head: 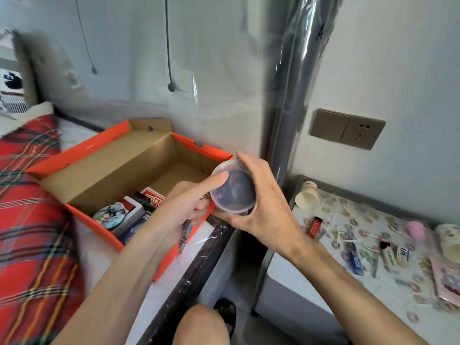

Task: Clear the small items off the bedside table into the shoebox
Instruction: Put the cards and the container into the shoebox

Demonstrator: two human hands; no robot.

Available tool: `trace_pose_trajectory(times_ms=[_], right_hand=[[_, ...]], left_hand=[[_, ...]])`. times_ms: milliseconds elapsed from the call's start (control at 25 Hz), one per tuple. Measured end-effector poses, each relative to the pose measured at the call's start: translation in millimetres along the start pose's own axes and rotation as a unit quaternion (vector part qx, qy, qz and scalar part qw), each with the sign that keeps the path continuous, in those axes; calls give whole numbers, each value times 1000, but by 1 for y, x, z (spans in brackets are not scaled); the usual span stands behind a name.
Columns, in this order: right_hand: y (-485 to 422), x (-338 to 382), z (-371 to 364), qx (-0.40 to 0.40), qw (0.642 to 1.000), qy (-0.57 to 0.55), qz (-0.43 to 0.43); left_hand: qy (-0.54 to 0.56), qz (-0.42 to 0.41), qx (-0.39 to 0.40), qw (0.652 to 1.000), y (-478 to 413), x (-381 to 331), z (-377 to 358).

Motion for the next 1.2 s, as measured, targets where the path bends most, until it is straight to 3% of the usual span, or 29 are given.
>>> trace_pose_trajectory(times_ms=[80, 160, 280, 480, 680, 1000, 1200], right_hand=[[-20, -1, -14, 40, 984, -128, -121], [-41, -5, -28, 21, 942, -256, -214], [-71, -19, -54, 50, 888, -314, -332], [-116, -43, -113, 156, 866, -326, -346], [-137, -76, -166, 275, 838, -244, -402], [-118, -77, -233, 439, 790, -166, -393], [-115, -74, -240, 472, 796, -135, -355]], left_hand=[[27, -13, -50, 998, -3, -2, 26], [35, -21, -88, 995, -8, -1, 49], [63, -27, -118, 991, -15, 4, 82], [138, -52, -159, 976, -35, 22, 141], [328, -101, -243, 907, -65, 37, 191], [332, -200, -320, 864, -84, 55, 211], [379, -214, -311, 845, -83, 54, 215]])
Point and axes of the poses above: each hand's wrist, its own y-axis away from the middle knuckle, its own z-axis out of the back of the hand, x = y × z, the point moved 1 cm from there along -y, towards the middle knuckle, and after that the axes turned 14 degrees about z, right-handed, at the moved point
